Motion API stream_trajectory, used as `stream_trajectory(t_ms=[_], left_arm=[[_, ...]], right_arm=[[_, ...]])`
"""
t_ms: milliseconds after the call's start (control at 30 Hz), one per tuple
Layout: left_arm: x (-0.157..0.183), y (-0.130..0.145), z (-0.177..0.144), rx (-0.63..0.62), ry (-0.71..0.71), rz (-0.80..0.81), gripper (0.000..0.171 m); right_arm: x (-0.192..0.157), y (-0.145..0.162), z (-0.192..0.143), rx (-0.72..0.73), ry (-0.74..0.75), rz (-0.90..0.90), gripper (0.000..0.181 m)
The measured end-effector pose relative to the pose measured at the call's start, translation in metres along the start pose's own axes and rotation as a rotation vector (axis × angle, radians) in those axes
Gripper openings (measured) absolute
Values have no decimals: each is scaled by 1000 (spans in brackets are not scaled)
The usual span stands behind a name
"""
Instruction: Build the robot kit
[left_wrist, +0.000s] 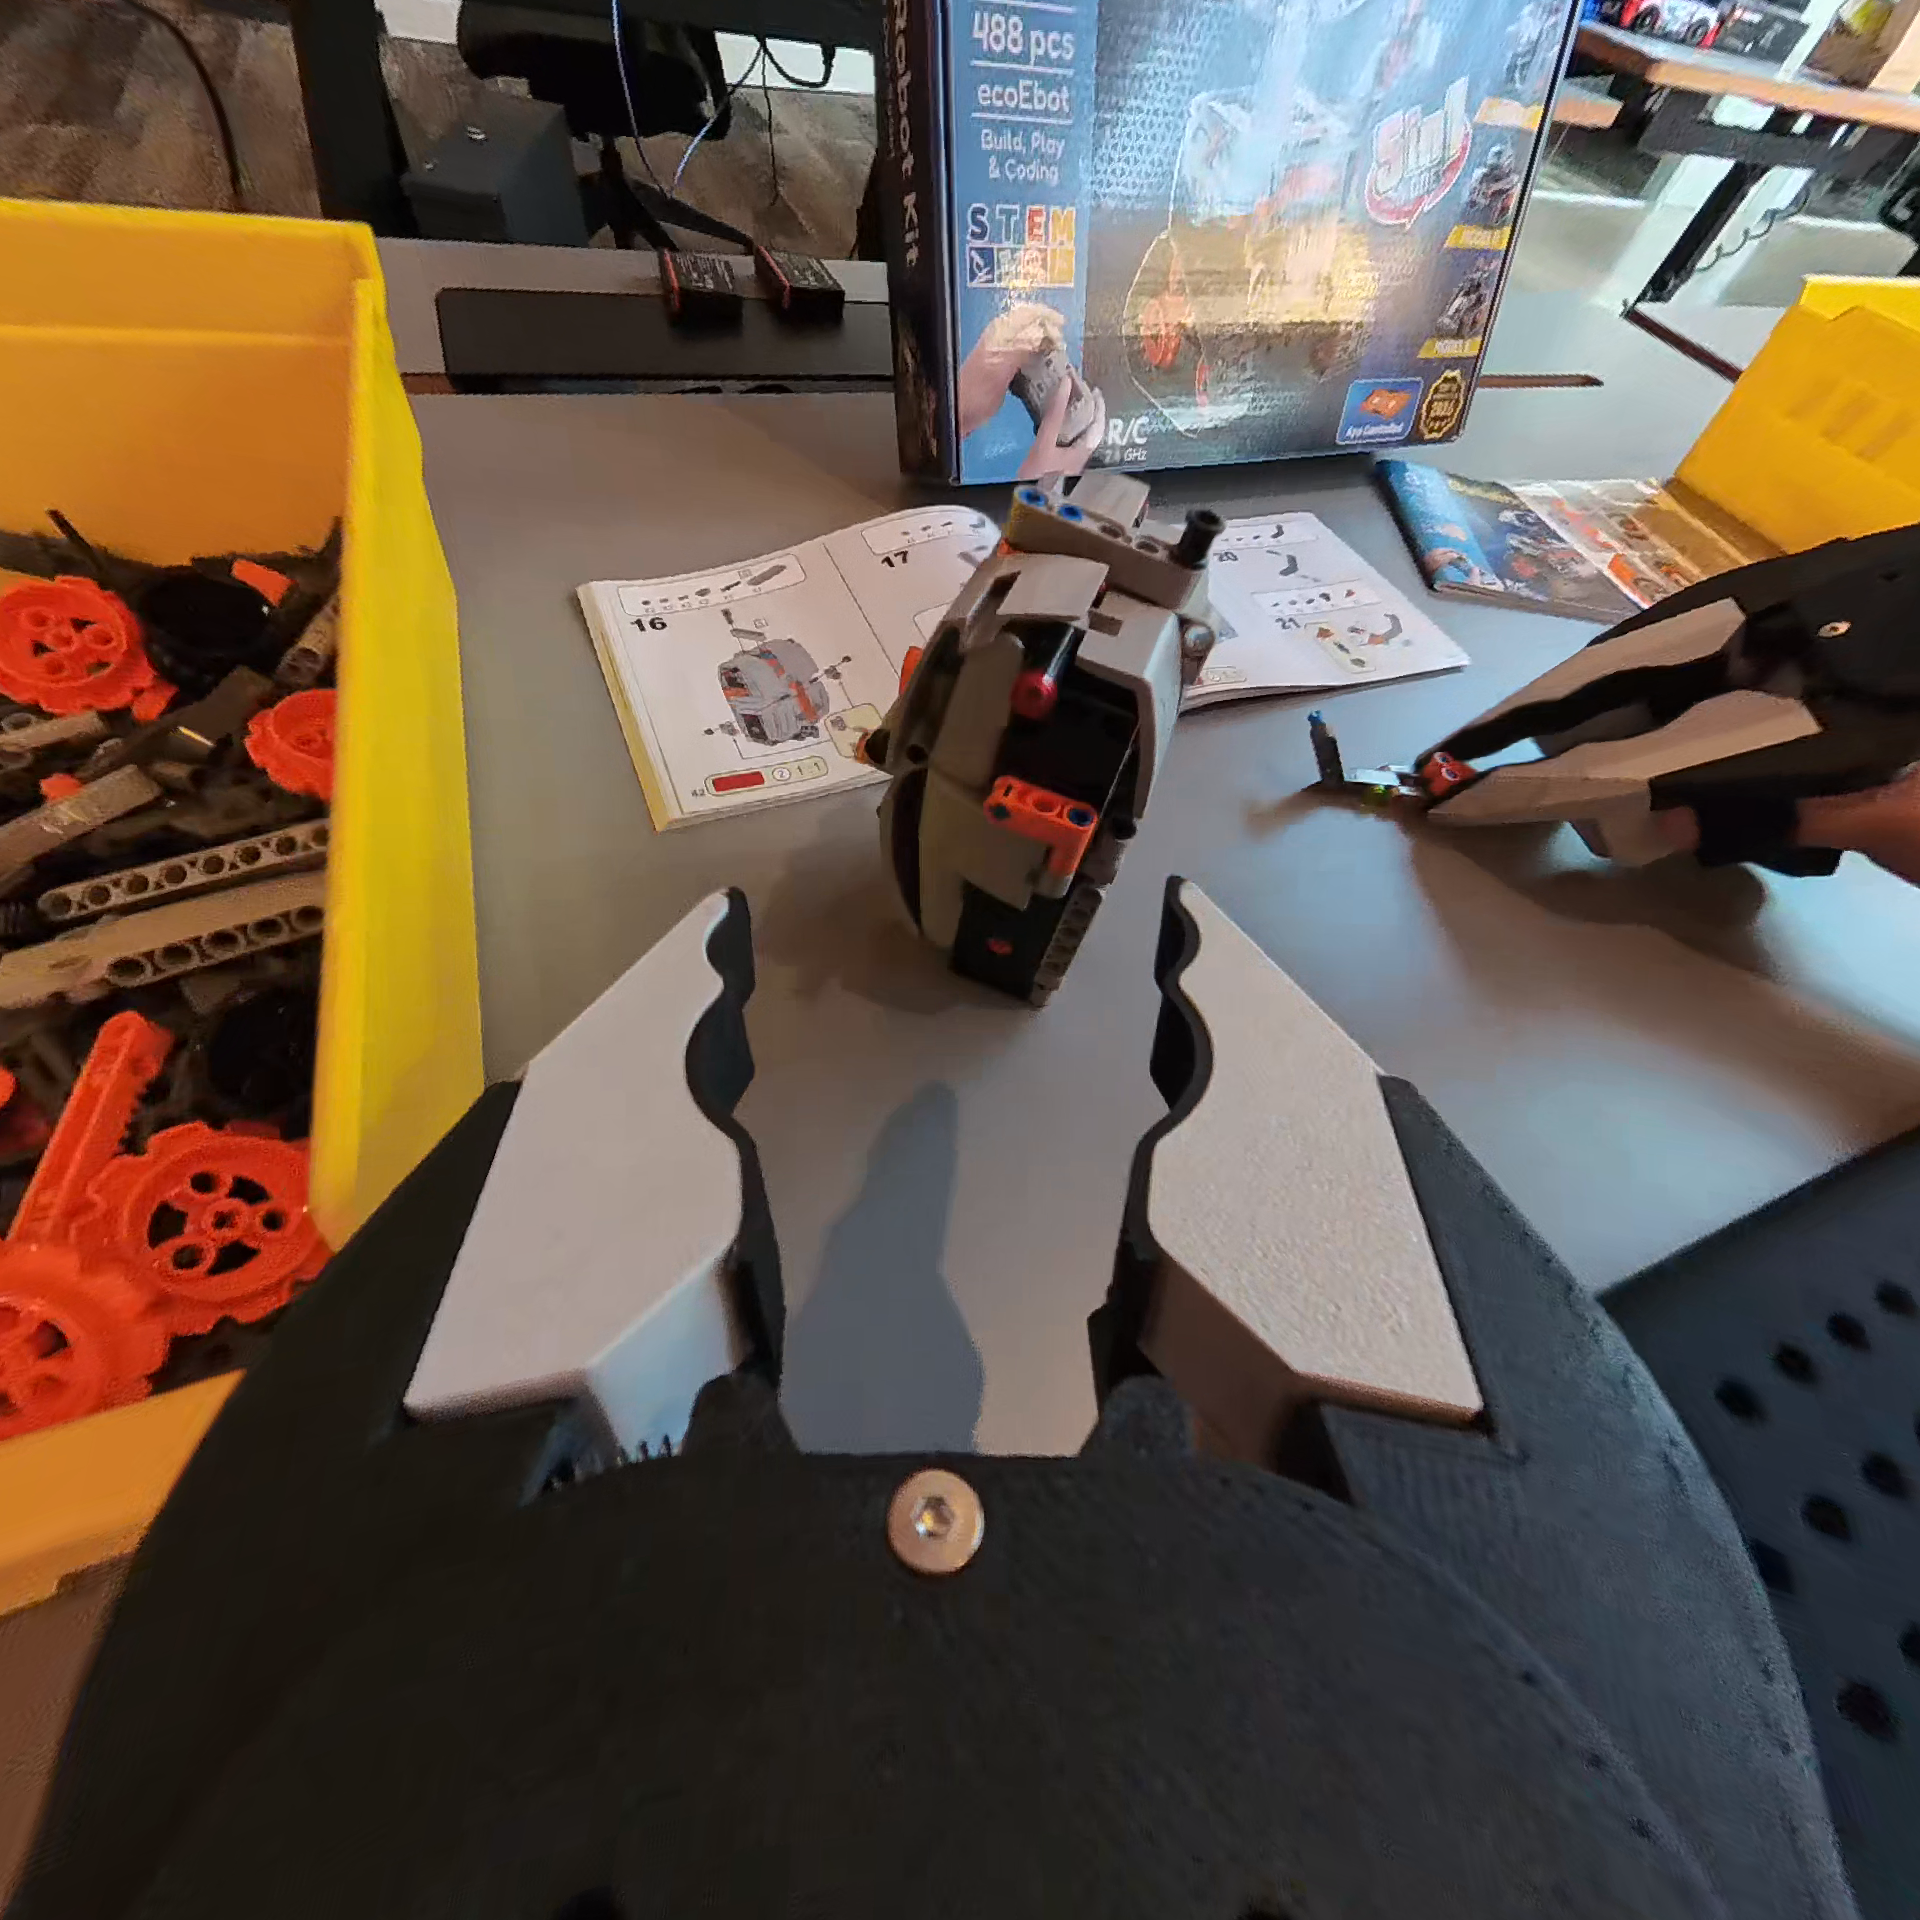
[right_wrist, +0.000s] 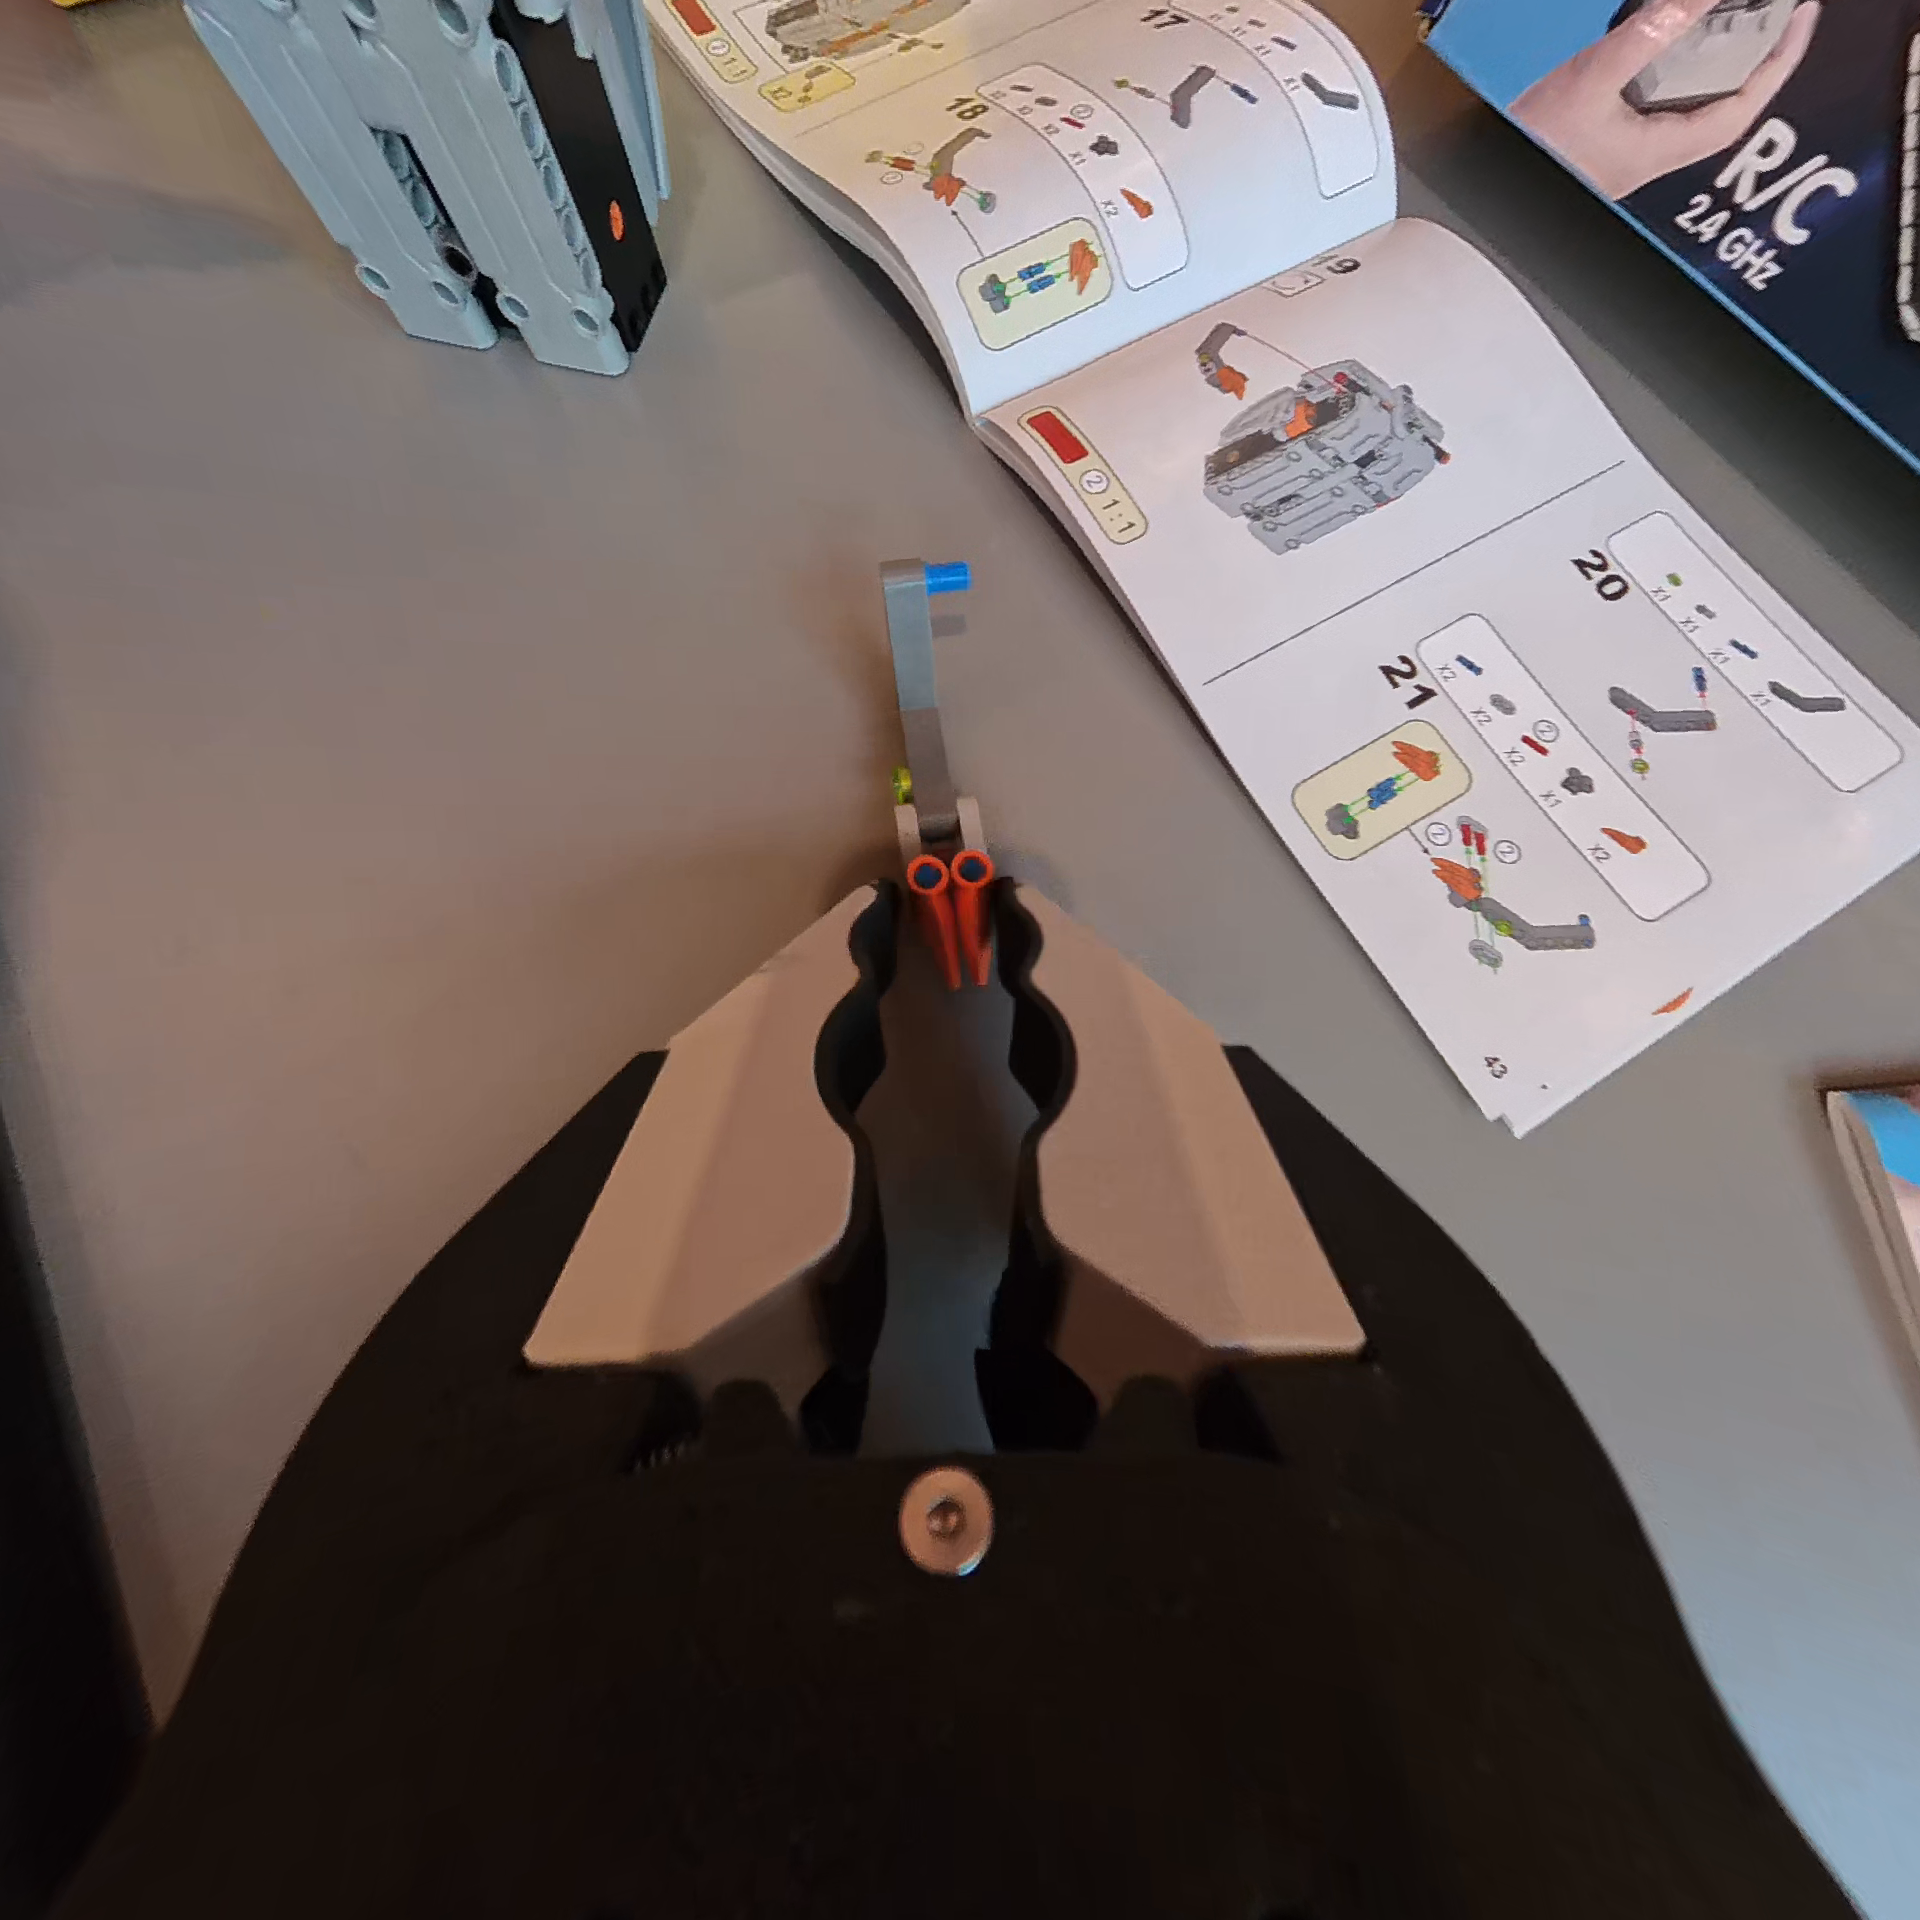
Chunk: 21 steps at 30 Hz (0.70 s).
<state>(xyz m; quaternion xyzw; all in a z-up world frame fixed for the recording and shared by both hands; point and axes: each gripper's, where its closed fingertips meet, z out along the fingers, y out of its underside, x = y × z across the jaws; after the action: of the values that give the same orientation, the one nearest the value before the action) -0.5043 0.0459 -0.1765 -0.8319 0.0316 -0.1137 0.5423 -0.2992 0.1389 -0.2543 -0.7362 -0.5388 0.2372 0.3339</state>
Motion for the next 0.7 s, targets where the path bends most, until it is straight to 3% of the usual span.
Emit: stream_trajectory(t_ms=[433,700], left_arm=[[1,38,-4,-98,55,-40,64],[15,31,-8,-55,127,-65,50]], right_arm=[[-15,-21,-7,79,29,-32,15],[-48,-45,-7,169,-15,0,15]])
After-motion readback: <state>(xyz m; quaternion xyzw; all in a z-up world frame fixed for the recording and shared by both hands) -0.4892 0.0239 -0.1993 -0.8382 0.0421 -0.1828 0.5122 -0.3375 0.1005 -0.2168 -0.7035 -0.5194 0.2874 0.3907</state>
